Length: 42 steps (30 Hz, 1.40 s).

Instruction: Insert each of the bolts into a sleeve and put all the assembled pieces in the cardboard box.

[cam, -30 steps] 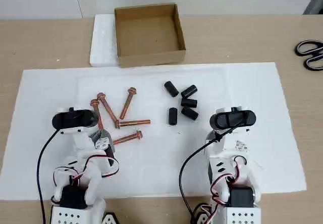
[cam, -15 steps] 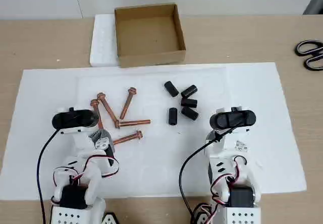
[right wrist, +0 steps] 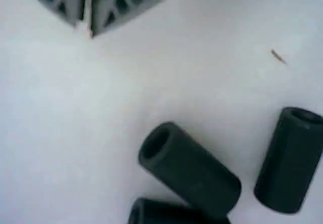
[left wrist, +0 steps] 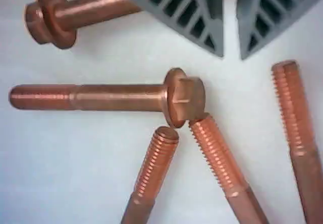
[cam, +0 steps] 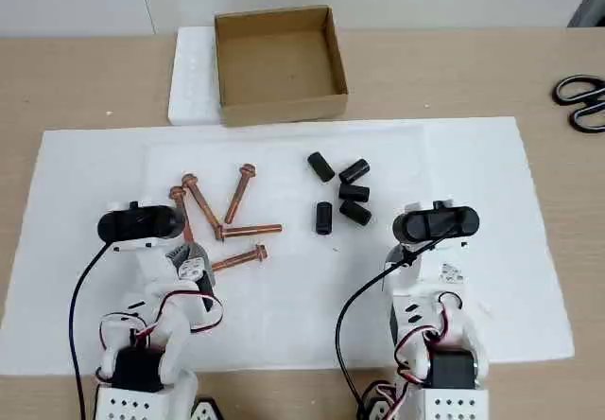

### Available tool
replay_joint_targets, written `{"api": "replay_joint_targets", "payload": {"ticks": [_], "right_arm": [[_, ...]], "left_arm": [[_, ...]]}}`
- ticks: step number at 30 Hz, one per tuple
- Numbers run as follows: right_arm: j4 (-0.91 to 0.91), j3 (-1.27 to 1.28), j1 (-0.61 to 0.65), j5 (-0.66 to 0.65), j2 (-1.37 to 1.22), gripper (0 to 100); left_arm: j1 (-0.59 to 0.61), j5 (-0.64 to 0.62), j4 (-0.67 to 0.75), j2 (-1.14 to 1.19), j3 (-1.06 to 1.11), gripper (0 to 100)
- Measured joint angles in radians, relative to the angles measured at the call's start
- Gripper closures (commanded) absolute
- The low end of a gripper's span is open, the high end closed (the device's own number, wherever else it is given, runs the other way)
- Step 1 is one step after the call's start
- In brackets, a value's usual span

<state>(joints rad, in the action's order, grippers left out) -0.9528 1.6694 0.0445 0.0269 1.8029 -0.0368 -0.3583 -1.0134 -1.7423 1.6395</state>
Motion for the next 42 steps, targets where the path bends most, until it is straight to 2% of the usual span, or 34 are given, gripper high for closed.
{"api": "replay_joint_targets", "payload": {"ticks": [21, 28, 42], "right_arm": [[0.000, 0.000, 0.002, 0.000, 0.000, 99.5], [0.000, 0.000, 0.077, 0.000, 0.000, 99.2], [0.005, 0.000, 0.086, 0.000, 0.000, 99.5]], "left_arm": [[0.000, 0.000, 0.000, 0.000, 0.000, 99], [0.000, 0.000, 0.000, 0.000, 0.000, 99], [0.000, 0.000, 0.000, 0.000, 0.000, 99]]}}
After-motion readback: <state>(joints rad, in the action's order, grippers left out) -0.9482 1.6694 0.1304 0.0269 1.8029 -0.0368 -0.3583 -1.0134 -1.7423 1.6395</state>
